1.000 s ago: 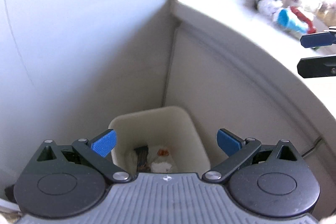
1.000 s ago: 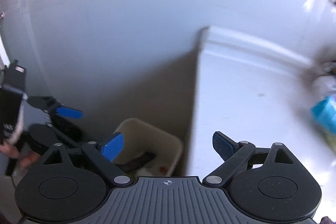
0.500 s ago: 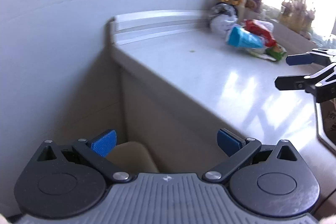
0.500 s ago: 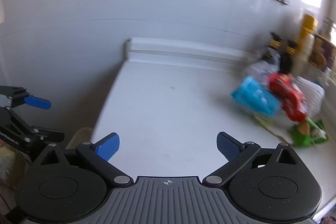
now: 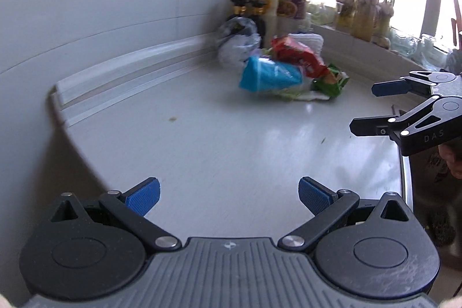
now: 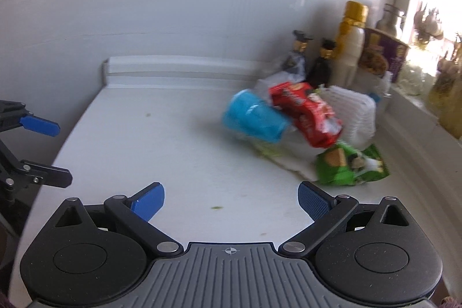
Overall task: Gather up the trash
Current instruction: 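Grasp the blue plastic cup with left tool while right tool grasps red wrapper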
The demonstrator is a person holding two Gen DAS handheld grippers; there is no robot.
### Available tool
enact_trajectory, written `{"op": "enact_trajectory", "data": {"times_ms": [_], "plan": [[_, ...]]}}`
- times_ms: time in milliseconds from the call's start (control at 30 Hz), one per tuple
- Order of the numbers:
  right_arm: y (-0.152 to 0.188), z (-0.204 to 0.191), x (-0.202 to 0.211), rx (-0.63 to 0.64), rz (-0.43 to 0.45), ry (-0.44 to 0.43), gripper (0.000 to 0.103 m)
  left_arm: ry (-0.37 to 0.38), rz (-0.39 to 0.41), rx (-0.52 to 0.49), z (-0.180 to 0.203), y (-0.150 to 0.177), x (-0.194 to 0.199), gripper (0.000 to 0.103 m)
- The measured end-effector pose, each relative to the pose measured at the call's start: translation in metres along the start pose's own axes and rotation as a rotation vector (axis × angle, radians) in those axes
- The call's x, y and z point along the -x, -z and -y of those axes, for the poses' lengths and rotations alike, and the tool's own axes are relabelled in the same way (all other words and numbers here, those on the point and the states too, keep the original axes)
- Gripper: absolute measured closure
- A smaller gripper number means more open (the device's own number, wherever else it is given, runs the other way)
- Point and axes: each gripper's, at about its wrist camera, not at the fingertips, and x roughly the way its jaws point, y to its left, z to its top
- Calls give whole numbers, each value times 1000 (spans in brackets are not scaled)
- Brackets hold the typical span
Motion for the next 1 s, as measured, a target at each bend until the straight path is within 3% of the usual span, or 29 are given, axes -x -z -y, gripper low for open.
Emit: {"op": "enact_trajectory", "data": {"times_ms": [467, 700, 1000], "plan": [[0, 74, -33, -141, 45, 44, 3, 78, 58, -49, 29, -38, -60, 1], [-13, 98, -58, -198, 87, -13, 3, 160, 118, 24, 27, -59, -88, 1], [-39, 112, -89, -192, 126, -77, 3, 207, 147, 130, 16, -77, -117, 22]]}}
